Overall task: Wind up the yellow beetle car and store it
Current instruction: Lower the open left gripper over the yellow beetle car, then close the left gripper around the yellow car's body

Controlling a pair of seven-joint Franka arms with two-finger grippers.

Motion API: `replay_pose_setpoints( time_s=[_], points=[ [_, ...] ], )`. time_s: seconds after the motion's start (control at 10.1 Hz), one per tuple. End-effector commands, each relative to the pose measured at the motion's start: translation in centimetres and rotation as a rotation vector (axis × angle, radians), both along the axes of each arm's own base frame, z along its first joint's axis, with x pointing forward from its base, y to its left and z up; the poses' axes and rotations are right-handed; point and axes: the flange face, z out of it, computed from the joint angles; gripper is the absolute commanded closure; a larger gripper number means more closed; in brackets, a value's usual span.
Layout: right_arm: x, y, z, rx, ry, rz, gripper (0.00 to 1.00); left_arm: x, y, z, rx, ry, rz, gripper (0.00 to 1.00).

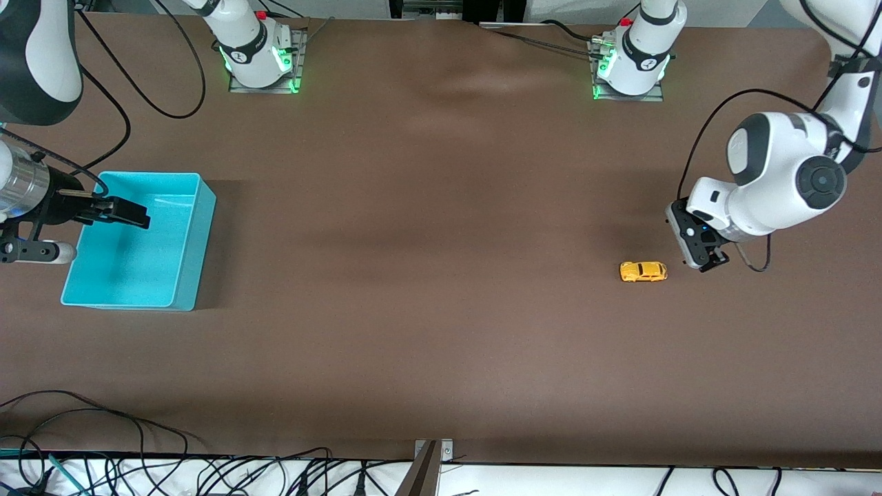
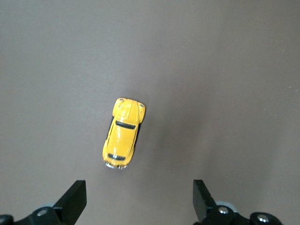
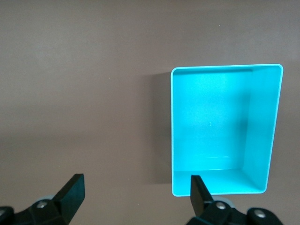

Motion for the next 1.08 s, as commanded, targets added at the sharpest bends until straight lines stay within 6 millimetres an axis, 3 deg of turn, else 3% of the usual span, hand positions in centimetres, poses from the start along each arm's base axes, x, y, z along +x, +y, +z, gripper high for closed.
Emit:
replay_pose_setpoints(
  time_s=[0.0,0.3,0.69,0.79,0.89,0.99],
  points=[
    [-0.1,-0.3,0.4,0.007,-0.007,0.011,0.0,0.5,-0.4,-3.7,-0.02,-0.031,-0.073,0.0],
    [-0.1,-0.3,0.4,0.007,-0.007,0.011,0.0,0.1,-0.3,-8.1,0.009,-0.103,-0.176,0.0],
    [-0.1,-0.3,0.4,0.007,-0.007,0.011,0.0,0.1,-0.5,-11.5,0.0,-0.147,-0.256,0.0],
    [-0.1,-0.3,0.4,0.007,-0.007,0.011,0.0,-0.1,-0.5,-11.8,-0.001,-0.146,-0.256,0.09],
    [-0.1,-0.3,0.4,0.007,-0.007,0.011,0.0,-0.5,-0.4,-12.0,-0.001,-0.138,-0.255,0.24],
    [-0.1,-0.3,0.4,0.007,-0.007,0.011,0.0,-0.7,-0.3,-12.0,-0.001,-0.137,-0.255,0.49]
  ],
)
